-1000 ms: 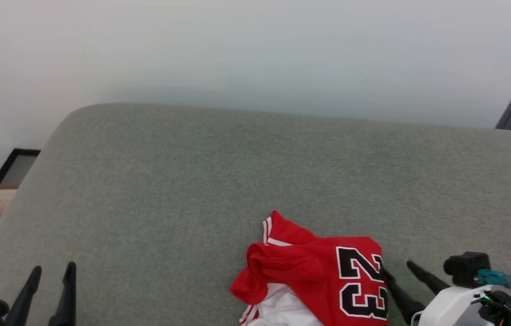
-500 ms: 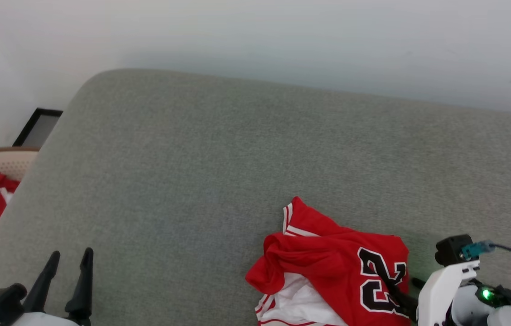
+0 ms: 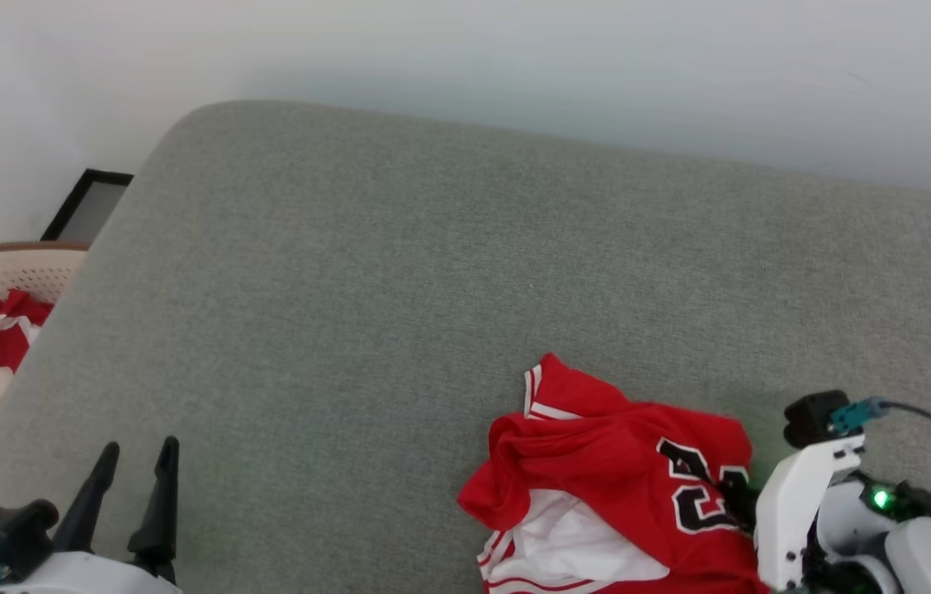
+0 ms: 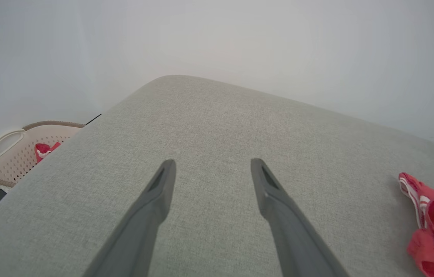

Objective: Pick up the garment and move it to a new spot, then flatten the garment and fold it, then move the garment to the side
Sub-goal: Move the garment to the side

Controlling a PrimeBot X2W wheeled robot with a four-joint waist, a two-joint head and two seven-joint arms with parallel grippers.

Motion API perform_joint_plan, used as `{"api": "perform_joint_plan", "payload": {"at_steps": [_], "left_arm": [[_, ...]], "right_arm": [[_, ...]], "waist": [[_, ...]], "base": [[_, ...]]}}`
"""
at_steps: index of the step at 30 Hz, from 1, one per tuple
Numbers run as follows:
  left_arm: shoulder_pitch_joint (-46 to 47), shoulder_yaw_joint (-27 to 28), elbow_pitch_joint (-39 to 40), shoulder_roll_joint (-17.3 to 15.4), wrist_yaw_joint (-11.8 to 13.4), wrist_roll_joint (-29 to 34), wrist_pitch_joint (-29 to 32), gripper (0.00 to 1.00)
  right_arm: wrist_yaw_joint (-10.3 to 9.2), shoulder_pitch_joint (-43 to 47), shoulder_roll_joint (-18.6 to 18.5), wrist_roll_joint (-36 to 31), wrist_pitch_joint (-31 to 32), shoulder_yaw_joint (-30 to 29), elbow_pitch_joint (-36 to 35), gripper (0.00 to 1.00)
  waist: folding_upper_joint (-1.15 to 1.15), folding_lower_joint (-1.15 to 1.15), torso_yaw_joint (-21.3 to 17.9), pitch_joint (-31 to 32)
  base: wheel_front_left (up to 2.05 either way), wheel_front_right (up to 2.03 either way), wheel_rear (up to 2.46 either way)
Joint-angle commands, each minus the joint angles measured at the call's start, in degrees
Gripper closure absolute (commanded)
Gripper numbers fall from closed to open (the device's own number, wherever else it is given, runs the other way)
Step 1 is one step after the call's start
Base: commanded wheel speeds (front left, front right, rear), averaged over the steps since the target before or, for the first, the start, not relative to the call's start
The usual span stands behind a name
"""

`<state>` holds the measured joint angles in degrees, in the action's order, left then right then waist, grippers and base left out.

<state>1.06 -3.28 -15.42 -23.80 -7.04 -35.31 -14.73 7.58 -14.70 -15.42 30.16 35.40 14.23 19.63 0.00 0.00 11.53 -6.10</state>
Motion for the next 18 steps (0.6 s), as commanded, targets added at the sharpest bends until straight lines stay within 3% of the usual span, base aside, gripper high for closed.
{"api": "perform_joint_plan", "payload": {"at_steps": [1, 7, 18], "left_arm": [[0.6, 0.0, 0.1, 0.1, 0.0, -0.1, -0.4, 0.00], [3.6, -1.4, 0.2, -0.1, -0.3, 0.3, -0.4, 0.00], [11.6, -6.7, 0.1, -1.2, -0.5, 0.5, -0.4, 0.00]], "right_arm": [[-0.18, -0.8, -0.7, -0.9, 0.3, -0.8, 0.0, 1.00], [-0.15, -3.1, -3.5, -2.4, 2.4, -4.8, -3.9, 1.00], [-0.15, -10.0, -13.0, -5.7, 4.4, -9.0, -7.7, 1.00]], "waist": [[0.00, 0.00, -0.5, -0.4], [0.00, 0.00, -2.4, -2.2], [0.00, 0.00, -7.5, -6.0]], "base": [[0.00, 0.00, 0.00], [0.00, 0.00, 0.00], [0.00, 0.00, 0.00]]}}
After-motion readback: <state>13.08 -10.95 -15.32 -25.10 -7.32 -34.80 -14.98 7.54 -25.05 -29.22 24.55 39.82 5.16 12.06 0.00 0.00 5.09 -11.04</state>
